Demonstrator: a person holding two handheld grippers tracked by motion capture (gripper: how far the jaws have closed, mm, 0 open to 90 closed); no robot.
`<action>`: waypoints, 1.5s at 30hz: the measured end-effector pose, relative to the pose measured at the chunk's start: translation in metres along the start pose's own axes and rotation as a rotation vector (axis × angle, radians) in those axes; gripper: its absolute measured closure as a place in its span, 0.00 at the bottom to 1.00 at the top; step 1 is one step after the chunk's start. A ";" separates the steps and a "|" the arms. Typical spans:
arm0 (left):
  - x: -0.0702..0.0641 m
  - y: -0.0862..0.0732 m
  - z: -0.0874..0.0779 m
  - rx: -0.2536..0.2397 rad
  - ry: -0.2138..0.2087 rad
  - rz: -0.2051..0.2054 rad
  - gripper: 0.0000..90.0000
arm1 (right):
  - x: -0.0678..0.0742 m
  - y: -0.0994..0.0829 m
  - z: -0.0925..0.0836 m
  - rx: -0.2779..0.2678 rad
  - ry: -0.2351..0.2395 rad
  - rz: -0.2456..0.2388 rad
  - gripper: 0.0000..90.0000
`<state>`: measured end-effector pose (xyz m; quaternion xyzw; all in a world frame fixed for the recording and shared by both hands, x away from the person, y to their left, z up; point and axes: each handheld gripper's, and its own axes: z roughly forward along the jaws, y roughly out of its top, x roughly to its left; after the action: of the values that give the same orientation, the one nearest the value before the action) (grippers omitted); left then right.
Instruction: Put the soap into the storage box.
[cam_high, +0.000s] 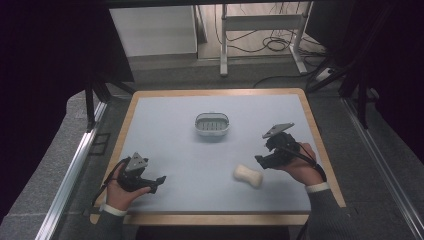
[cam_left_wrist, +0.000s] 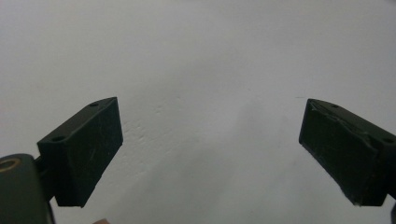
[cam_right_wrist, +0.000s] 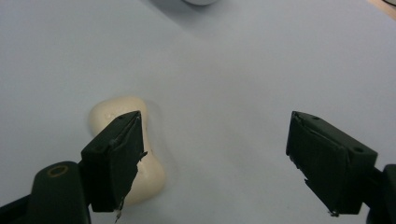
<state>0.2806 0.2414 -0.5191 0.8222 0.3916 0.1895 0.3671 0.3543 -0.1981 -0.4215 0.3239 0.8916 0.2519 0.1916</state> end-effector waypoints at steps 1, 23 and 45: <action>0.000 0.000 0.000 -0.001 0.000 0.001 0.07 | 0.000 0.001 0.001 0.009 0.002 -0.009 0.21; 0.001 -0.001 0.002 0.005 -0.003 -0.002 0.07 | 0.018 0.018 0.039 0.172 0.111 -0.114 0.21; 0.000 -0.001 0.003 0.008 -0.005 0.000 0.07 | 0.047 0.004 0.069 0.325 0.205 -0.194 0.28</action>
<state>0.2818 0.2409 -0.5217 0.8239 0.3916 0.1860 0.3649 0.3572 -0.1411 -0.4825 0.2357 0.9624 0.1166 0.0686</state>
